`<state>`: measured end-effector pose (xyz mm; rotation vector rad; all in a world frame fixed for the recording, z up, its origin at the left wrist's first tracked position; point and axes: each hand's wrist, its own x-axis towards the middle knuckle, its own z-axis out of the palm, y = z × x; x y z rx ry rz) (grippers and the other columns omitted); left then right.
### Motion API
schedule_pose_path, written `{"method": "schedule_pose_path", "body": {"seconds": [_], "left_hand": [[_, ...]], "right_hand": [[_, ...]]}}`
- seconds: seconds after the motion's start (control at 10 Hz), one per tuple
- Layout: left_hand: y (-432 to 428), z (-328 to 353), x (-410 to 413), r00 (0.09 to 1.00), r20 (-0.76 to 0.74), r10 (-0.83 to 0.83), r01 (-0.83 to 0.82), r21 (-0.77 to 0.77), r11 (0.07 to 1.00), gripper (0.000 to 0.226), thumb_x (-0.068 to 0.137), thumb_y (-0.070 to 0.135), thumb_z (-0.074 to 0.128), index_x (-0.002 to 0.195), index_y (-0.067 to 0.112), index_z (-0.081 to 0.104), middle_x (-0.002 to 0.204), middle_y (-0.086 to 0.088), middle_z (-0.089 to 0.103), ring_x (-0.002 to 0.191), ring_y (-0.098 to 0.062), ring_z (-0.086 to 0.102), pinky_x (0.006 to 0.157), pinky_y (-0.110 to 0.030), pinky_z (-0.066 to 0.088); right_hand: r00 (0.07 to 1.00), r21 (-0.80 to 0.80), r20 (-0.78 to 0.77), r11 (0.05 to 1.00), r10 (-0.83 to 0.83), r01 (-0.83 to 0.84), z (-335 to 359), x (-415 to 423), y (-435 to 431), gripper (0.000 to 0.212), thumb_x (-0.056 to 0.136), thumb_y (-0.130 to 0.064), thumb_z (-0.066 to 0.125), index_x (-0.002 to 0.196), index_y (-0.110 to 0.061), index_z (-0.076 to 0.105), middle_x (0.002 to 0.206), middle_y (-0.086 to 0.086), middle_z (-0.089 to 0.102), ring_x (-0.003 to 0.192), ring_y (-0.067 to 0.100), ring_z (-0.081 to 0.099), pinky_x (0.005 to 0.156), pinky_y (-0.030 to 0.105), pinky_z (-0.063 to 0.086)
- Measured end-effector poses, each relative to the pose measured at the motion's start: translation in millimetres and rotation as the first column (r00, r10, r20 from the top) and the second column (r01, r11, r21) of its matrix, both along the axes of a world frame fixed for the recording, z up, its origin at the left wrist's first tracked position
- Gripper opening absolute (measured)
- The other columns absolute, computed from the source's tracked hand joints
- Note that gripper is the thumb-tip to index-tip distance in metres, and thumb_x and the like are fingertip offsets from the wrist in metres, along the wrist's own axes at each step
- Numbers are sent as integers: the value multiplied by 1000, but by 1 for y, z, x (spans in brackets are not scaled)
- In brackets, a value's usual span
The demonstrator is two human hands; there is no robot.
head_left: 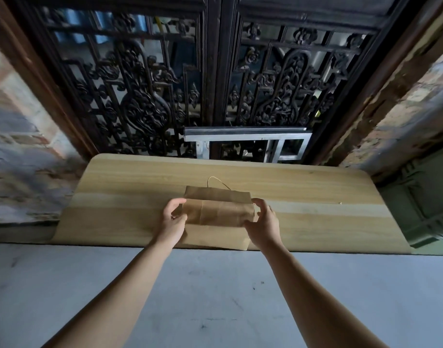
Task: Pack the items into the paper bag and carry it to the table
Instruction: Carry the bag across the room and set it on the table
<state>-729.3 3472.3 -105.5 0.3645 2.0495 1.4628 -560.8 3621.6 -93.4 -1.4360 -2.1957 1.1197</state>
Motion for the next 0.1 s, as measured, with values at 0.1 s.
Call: {"method": "schedule_pose_path", "body": {"seconds": [0.1], "left_hand": [[-12, 21, 17, 998, 67, 5, 1, -84, 996, 41, 91, -2, 46, 124, 19, 57, 144, -9, 47, 125, -25, 52, 106, -46, 44]], "right_hand": [[997, 3, 41, 998, 69, -69, 19, 14, -10, 52, 78, -13, 65, 129, -16, 54, 123, 7, 61, 106, 25, 56, 80, 26, 45]]}}
